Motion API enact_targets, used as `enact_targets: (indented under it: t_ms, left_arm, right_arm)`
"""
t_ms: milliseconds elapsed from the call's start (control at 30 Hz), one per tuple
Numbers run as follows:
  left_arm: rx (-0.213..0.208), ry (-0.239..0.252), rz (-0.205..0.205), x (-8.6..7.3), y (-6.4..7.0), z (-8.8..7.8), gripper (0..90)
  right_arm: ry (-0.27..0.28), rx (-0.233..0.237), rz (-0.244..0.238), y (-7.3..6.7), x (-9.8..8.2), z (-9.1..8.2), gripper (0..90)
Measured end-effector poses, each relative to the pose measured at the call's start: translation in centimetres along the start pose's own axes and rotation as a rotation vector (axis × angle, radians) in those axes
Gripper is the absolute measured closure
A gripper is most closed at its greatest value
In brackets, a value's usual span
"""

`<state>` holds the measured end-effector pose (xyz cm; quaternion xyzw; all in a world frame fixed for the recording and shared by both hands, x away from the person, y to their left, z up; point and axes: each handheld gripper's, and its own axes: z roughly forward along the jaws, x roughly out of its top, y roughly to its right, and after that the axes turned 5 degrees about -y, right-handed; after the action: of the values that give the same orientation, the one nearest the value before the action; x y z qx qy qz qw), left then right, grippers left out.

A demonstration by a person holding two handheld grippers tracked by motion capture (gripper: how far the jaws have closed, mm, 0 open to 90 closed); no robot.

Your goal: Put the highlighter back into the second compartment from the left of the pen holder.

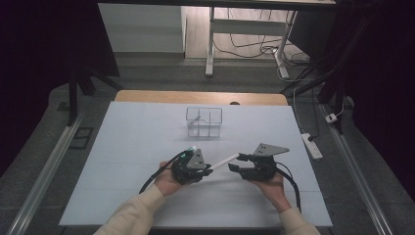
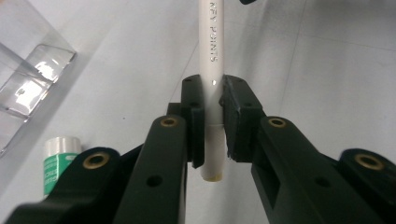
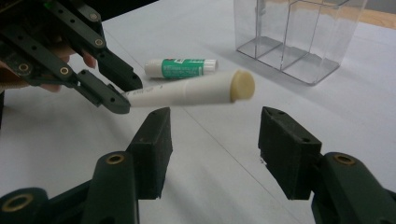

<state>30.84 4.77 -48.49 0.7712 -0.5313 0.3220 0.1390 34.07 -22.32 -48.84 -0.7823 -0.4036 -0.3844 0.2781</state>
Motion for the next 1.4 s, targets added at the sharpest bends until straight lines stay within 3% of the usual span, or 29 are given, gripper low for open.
enact_targets:
  t_ms: [367,567,733,933,1100,1200,1400]
  left_arm:
    - [-0.007,-0.029,0.018,0.4,0.4,0.9,79.2]
    - [-0.003,-0.045,0.033,0.5,0.6,1.2,79.2]
    - [0.005,-0.061,0.044,0.5,0.6,1.4,79.1]
    - [0.021,-0.068,0.054,0.4,0.7,1.5,77.5]
    - [0.032,-0.057,0.043,0.3,0.7,1.6,75.0]
    - [0.039,-0.053,0.04,0.3,0.6,1.6,70.3]
    - [0.045,-0.052,0.023,0.2,0.4,1.6,63.6]
  right_arm:
    - [0.03,0.033,0.005,-0.4,0.3,-0.1,46.0]
    - [0.051,0.038,0.025,-0.3,0.4,-0.3,55.1]
    - [0.067,0.072,0.041,-0.3,0.5,-0.5,61.2]
    - [0.112,0.145,0.051,-0.5,0.8,-0.8,72.3]
    - [0.128,0.191,0.056,-0.7,1.0,-0.8,77.2]
    - [0.116,0.173,0.035,-0.9,1.1,-0.8,77.3]
    - [0.126,0.154,0.038,-0.7,1.0,-1.1,77.4]
